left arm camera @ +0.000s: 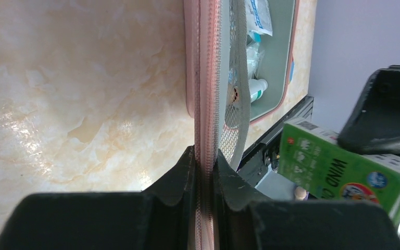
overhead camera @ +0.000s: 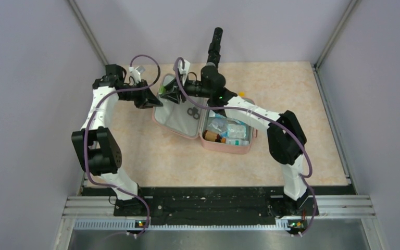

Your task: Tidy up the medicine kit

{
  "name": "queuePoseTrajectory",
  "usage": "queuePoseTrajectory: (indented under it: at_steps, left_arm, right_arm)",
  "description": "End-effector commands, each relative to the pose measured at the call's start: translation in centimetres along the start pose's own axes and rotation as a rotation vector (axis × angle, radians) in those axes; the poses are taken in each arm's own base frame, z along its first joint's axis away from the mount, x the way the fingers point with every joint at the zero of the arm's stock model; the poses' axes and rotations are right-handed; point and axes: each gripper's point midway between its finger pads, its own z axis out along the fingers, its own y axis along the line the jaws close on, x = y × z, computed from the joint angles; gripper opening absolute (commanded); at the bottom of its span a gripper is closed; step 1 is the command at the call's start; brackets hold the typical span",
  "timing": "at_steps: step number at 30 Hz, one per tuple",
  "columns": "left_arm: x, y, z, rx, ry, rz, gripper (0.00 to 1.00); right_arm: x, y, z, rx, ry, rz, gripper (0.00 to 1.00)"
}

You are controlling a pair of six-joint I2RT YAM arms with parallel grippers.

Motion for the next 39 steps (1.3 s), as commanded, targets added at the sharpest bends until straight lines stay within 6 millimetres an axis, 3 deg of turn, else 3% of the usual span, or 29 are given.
queuePoseTrajectory:
  at_steps: [1, 14, 18, 25, 28, 32, 36, 39]
  left_arm:
    - [0.3, -2.3, -0.9, 0.048, -0.022, 0.049, 0.01]
    - [0.3, -2.2, -1.0, 0.04, -0.025, 0.062, 0.0]
    - [0.3, -2.1, -1.0, 0.038, -0.025, 0.06, 0.0]
    - [0.3, -1.9, -1.0, 0.029, -0.023, 0.063, 0.0]
    - [0.0, -1.8, -1.2, 0.016, -0.028, 0.075, 0.0]
    - [-0.9, -1.9, -2.5, 0.019, -0.055, 0.085, 0.0]
    - [-1.5, -1.6, -4.0, 0.031, -0.081, 0.077, 0.0]
    - [-0.9, -0.9, -4.8, 0.004, -0.07, 0.075, 0.0]
  right_arm:
    - [-0.9, 0.1, 0.9, 0.014, -0.059, 0.031, 0.38]
    - [4.4, 0.5, 0.1, 0.019, 0.066, 0.074, 0.45]
    - [3.6, 0.0, -0.3, 0.055, 0.061, 0.028, 0.6]
    - [-1.0, -0.8, -1.7, 0.108, -0.005, 0.006, 0.65]
    - [-3.1, -1.0, -3.6, 0.123, -0.02, -0.005, 0.66]
    - [-4.0, -1.2, -7.6, 0.151, 0.009, 0.014, 0.66]
    - [-2.4, -1.3, -12.6, 0.221, 0.082, 0.051, 0.67]
    - [0.2, -1.8, -16.5, 0.314, 0.148, 0.096, 0.67]
